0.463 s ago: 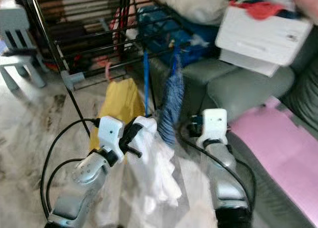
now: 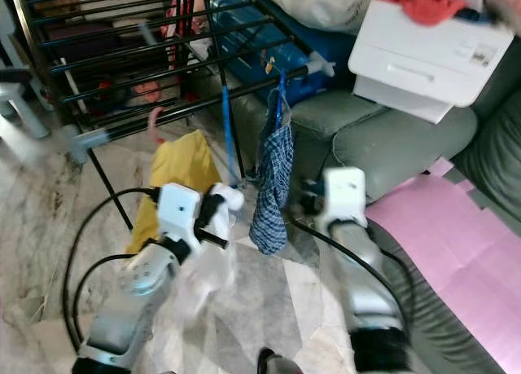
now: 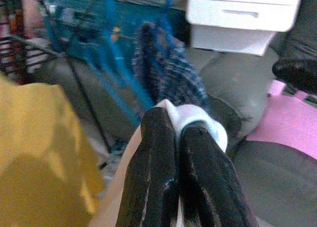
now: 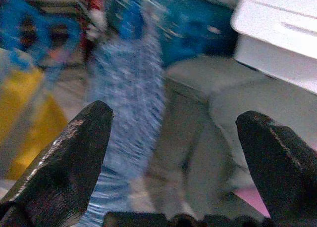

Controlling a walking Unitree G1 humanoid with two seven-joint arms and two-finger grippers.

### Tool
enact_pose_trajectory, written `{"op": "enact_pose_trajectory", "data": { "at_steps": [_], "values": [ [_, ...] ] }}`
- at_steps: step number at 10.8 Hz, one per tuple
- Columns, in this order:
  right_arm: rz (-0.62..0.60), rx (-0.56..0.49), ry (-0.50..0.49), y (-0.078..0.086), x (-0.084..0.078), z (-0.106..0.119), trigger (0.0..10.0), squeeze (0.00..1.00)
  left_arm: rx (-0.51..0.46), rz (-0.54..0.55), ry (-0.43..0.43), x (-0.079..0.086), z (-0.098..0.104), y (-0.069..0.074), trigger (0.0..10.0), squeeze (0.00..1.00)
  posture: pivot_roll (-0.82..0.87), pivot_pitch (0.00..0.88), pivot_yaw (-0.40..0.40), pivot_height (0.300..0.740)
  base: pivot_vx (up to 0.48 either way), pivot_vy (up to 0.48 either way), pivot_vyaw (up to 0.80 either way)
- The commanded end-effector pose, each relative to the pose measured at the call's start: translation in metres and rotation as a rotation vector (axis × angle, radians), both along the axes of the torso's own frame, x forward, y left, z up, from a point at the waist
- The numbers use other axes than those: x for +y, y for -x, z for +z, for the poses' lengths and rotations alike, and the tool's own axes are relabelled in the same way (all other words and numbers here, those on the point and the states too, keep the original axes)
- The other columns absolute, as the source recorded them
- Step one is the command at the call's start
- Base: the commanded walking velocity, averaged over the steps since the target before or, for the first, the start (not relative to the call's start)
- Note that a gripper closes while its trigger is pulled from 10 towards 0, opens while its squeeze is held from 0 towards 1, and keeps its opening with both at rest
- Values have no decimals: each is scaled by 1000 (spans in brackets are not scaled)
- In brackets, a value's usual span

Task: Hang hanger

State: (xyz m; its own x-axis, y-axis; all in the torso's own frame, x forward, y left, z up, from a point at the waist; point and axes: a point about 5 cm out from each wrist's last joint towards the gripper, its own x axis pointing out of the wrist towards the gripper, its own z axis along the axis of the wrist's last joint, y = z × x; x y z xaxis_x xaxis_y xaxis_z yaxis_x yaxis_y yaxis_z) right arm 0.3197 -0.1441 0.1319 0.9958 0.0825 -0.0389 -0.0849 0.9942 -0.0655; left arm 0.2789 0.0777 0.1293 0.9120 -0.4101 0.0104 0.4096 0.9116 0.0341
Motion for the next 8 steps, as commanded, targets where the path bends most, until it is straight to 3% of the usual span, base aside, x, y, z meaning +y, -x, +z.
{"op": "enact_pose_trajectory", "data": {
  "at_steps": [1,4,6,8],
  "values": [
    [5,4,5,0,0,-1,10000,0,-19,-2,9,-4,3,3,10000,0,-56,151,-66,740,0,0,0],
    [-2,32,-8,8,-2,-10,10000,0,-2,-8,27,-5,1,2,10000,0,-53,135,-59,740,0,0,0],
    [105,44,-19,10,8,-12,10000,0,-4,-25,4,-6,0,1,10000,0,-49,134,-51,740,0,0,0],
    [169,71,-18,2,11,-10,10000,0,-7,-30,5,-8,1,2,10000,0,-39,133,-48,740,0,0,0]
  ]
}}
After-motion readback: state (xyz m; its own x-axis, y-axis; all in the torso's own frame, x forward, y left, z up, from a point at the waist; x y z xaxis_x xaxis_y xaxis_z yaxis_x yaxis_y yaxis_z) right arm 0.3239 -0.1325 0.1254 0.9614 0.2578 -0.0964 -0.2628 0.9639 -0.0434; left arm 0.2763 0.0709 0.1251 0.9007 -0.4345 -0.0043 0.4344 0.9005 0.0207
